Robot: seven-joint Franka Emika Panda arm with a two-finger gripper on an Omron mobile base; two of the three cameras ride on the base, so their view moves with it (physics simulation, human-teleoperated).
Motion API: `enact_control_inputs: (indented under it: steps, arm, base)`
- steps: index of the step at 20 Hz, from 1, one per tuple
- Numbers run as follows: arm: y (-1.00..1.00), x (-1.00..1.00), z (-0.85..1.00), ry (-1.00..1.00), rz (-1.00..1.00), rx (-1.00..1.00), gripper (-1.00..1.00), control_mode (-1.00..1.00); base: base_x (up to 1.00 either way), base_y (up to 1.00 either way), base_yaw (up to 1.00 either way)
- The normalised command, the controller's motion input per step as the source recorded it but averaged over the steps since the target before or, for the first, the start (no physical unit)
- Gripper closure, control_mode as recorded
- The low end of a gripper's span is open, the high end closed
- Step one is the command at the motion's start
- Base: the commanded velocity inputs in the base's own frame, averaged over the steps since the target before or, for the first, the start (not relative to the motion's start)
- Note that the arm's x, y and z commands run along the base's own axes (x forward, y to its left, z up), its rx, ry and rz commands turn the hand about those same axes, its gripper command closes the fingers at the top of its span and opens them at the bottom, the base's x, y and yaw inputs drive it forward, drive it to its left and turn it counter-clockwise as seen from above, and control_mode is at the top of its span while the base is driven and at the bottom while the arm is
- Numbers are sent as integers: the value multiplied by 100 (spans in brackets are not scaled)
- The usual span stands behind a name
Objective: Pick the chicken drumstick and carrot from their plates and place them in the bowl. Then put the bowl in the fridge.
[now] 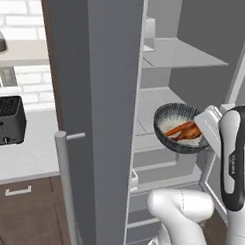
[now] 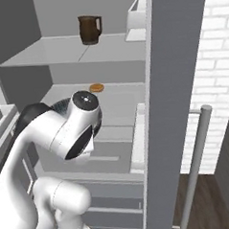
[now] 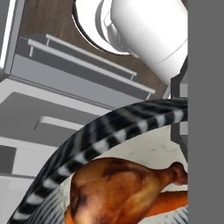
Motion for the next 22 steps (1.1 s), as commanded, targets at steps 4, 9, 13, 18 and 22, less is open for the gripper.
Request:
enact_control_inputs:
  steps: [4,9,13,18,22]
  arm:
    - [22,61,0,-1,0,-4,100,-100]
    - [26,98,-15,0,0,-7,100,-100]
    - [0,100,-37,2,0,0,100,-100]
    - [0,100,-33,1,0,0,100,-100]
    - [0,97,-15,8,0,0,100,-100]
  base:
    - [0,0,0]
    - [0,0,0]
    - [0,0,0]
    - [0,0,0]
    - [0,0,0]
